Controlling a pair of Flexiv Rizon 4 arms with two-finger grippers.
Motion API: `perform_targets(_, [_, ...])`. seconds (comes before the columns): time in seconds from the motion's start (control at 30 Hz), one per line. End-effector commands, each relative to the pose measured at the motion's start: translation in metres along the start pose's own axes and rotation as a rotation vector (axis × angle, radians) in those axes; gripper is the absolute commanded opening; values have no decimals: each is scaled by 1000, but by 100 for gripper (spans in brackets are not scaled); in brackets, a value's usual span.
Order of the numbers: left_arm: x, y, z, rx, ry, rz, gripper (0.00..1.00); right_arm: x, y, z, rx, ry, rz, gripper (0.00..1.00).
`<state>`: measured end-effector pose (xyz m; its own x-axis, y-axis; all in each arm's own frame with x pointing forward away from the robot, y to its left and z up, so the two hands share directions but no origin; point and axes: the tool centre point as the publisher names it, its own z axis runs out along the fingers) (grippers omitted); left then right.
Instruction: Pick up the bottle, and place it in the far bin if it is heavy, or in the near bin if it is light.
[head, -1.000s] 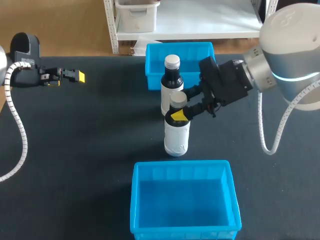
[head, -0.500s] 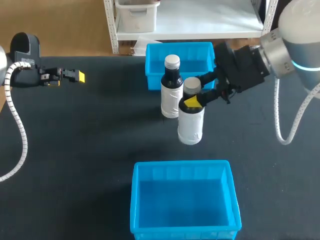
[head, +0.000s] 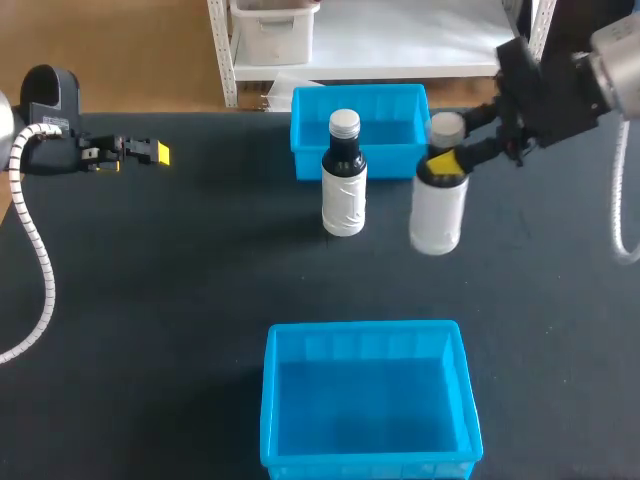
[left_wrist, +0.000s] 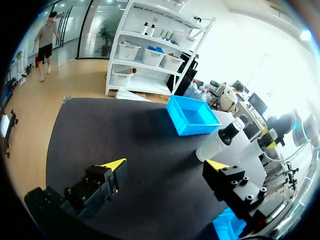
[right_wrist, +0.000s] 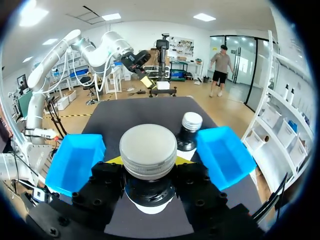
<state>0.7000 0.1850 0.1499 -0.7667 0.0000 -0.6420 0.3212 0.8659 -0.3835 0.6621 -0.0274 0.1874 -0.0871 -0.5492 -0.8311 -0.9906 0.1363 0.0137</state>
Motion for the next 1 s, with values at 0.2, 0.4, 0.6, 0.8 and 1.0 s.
perform_targets(0.2, [0,0,0,0,0,0,100,3,-33,-55,18,10,0,0])
perform_targets(0.4, [0,0,0,0,0,0,100,3,-65,-72,13,20,-23,0])
perform_targets(0.6, [0,0,0,0,0,0,100,1,-97,-81,-15,22,-44,0])
perform_targets(0.8, [0,0,0,0,0,0,100,-9,-125,-82,-17,24,-58,0])
perform_targets(1.0, [0,0,0,0,0,0,100,-26,-148,-75,-16,15,-64,0])
